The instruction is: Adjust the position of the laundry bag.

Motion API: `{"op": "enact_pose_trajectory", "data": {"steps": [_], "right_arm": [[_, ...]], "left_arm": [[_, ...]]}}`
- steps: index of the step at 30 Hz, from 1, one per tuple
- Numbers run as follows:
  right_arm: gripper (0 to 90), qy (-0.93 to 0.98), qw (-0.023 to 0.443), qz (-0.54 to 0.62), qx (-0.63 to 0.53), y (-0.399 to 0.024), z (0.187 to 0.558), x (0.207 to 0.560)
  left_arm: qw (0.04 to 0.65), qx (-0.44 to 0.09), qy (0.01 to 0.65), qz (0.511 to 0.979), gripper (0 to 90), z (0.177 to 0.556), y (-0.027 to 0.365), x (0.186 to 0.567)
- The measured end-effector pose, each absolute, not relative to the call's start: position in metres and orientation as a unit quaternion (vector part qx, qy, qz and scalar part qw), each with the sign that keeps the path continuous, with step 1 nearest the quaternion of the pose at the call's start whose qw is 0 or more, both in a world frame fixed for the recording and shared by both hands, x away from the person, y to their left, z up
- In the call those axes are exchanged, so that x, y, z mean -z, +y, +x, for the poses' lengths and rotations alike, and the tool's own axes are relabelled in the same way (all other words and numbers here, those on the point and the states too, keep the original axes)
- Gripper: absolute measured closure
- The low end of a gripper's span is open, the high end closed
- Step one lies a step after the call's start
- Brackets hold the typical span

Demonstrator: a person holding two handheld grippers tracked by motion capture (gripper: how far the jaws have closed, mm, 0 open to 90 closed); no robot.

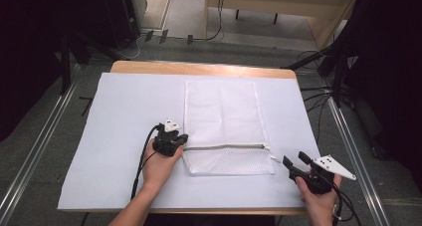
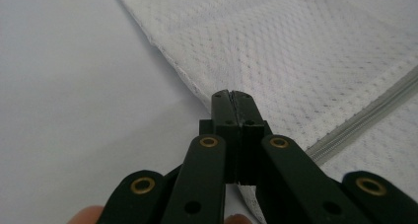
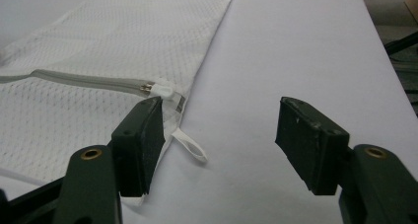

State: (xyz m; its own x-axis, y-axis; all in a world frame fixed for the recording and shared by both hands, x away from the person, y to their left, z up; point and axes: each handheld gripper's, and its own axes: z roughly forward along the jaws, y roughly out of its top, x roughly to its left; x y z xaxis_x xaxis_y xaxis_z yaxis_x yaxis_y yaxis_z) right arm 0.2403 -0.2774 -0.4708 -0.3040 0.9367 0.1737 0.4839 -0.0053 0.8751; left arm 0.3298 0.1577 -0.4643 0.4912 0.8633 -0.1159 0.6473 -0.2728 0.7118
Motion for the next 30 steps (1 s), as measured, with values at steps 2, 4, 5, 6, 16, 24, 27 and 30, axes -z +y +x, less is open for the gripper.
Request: {"op": "enact_pose_trajectory", "data": {"steps": [2,4,5,6,16,24,27,30], "right_arm": [[36.1,0.662,0.244,0.536,-0.464,-0.278,0.240,0.471],[36.2,0.660,0.245,0.538,-0.463,-0.280,0.240,0.471],[36.2,0.660,0.245,0.538,-0.464,-0.280,0.240,0.471],[36.2,0.660,0.245,0.537,-0.464,-0.280,0.240,0.471],[36.0,0.673,0.249,0.523,-0.461,-0.270,0.236,0.469],[35.1,0.684,0.239,0.511,-0.462,-0.257,0.235,0.468],[34.8,0.692,0.233,0.505,-0.461,-0.253,0.235,0.468],[35.7,0.695,0.226,0.494,-0.471,-0.244,0.232,0.466]], "left_arm": [[0.365,-0.148,0.480,0.784,90.0,0.328,0.161,0.462],[0.379,-0.138,0.481,0.779,90.0,0.320,0.171,0.458],[0.380,-0.139,0.481,0.778,90.0,0.317,0.175,0.457],[0.380,-0.139,0.481,0.778,90.0,0.317,0.175,0.457],[0.394,-0.129,0.497,0.763,90.0,0.278,0.233,0.451],[0.401,-0.132,0.522,0.741,90.0,0.278,0.259,0.457],[0.401,-0.134,0.522,0.741,90.0,0.278,0.260,0.458],[0.399,-0.157,0.514,0.743,77.6,0.276,0.260,0.459]]}}
